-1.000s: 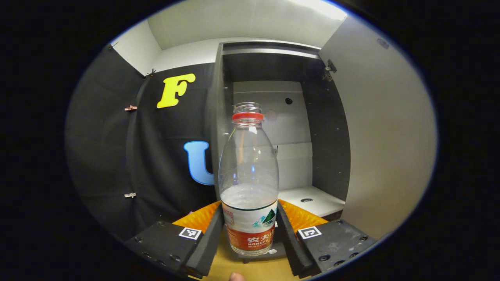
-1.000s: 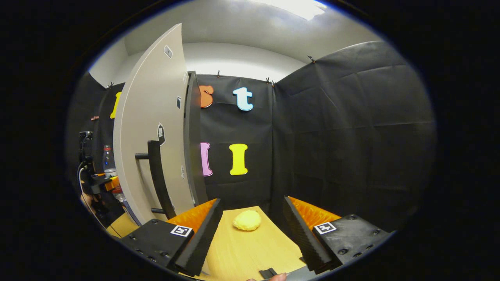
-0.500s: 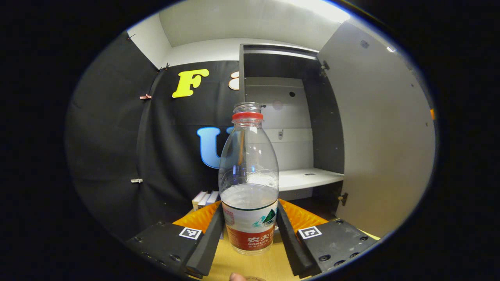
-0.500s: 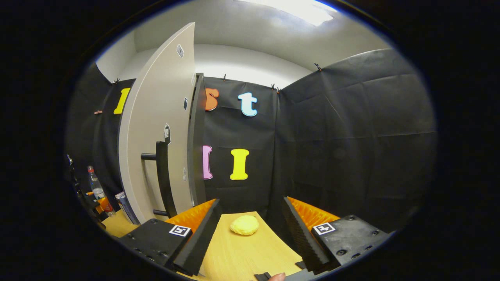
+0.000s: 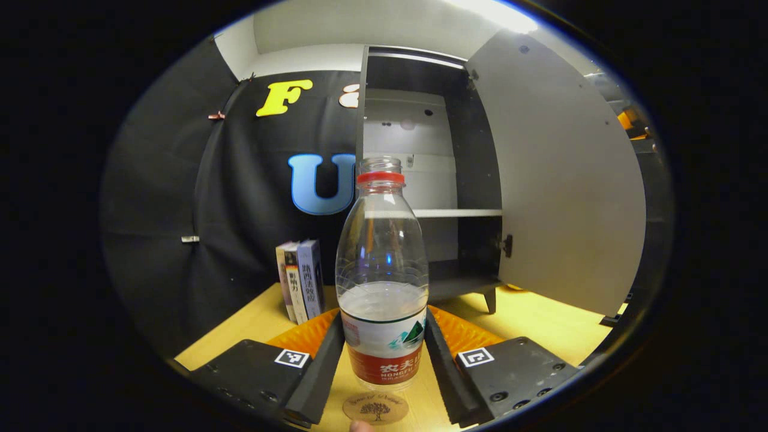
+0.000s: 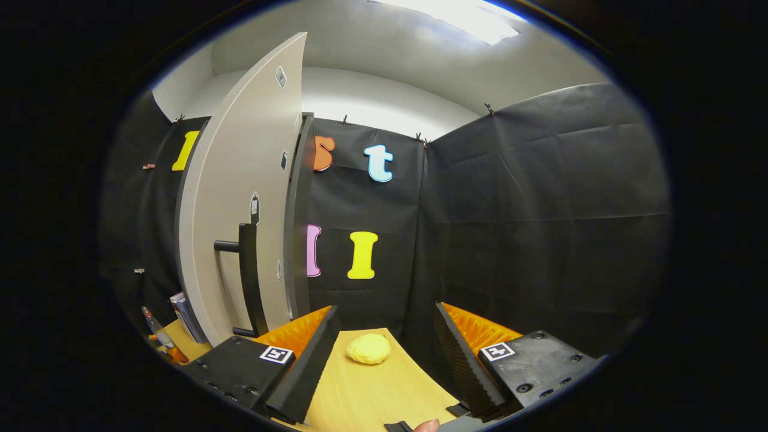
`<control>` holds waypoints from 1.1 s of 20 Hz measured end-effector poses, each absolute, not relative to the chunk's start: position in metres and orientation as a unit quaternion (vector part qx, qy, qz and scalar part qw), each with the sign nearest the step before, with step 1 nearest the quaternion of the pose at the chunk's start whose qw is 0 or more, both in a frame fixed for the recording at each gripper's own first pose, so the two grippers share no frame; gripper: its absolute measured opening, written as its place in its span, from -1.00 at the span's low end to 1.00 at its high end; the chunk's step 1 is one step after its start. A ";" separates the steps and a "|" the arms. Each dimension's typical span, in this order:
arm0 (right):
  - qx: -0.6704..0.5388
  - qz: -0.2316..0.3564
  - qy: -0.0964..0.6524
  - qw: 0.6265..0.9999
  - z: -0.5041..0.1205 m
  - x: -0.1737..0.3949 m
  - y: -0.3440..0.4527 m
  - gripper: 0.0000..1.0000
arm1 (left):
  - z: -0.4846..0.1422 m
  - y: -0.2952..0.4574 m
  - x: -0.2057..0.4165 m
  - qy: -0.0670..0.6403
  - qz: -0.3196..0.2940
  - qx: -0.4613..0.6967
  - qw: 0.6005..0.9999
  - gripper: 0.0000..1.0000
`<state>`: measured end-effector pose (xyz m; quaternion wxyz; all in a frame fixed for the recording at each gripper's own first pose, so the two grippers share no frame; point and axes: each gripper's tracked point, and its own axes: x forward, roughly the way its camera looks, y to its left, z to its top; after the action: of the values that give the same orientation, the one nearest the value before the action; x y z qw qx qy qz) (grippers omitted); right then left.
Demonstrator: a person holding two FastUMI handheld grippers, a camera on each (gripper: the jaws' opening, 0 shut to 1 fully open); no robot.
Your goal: Open the cabinet door with the right hand, grasp the bottle in the cabinet with the left hand and place it on the coaster, then close the cabinet door with the right hand.
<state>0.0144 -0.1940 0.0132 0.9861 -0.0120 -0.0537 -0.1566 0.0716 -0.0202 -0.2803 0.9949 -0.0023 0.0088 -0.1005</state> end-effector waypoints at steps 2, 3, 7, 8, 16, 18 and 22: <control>-0.027 -0.160 -0.054 0.985 0.016 0.014 -0.197 1.00 | -0.303 -0.019 0.069 0.017 -0.107 0.003 0.994 0.50; -0.030 -0.163 -0.052 0.985 0.017 0.013 -0.200 0.94 | -0.313 -0.019 0.069 0.021 -0.110 0.011 0.994 0.51; -0.007 -0.170 -0.033 0.985 0.008 0.012 -0.201 0.94 | -0.347 -0.014 0.074 0.027 -0.114 0.014 0.993 0.51; -0.011 -0.176 -0.031 0.984 0.007 0.009 -0.202 0.95 | -0.353 -0.014 0.077 0.027 -0.113 0.016 0.993 0.51; -0.026 -0.209 -0.025 0.977 0.011 0.000 -0.215 0.94 | -0.384 -0.013 0.083 0.038 -0.102 0.007 0.994 0.51; -0.027 -0.211 -0.024 0.977 0.009 0.000 -0.216 0.94 | -0.391 -0.011 0.080 0.042 -0.100 0.006 0.994 0.52; -0.031 -0.209 -0.022 0.977 0.007 0.001 -0.212 0.94 | -0.396 -0.011 0.074 0.050 -0.107 0.004 0.993 0.57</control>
<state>0.0014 -0.2123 0.0074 0.9772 -0.0310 -0.0221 -0.2087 0.0735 -0.0111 -0.3961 0.9930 0.0041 0.0499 -0.1071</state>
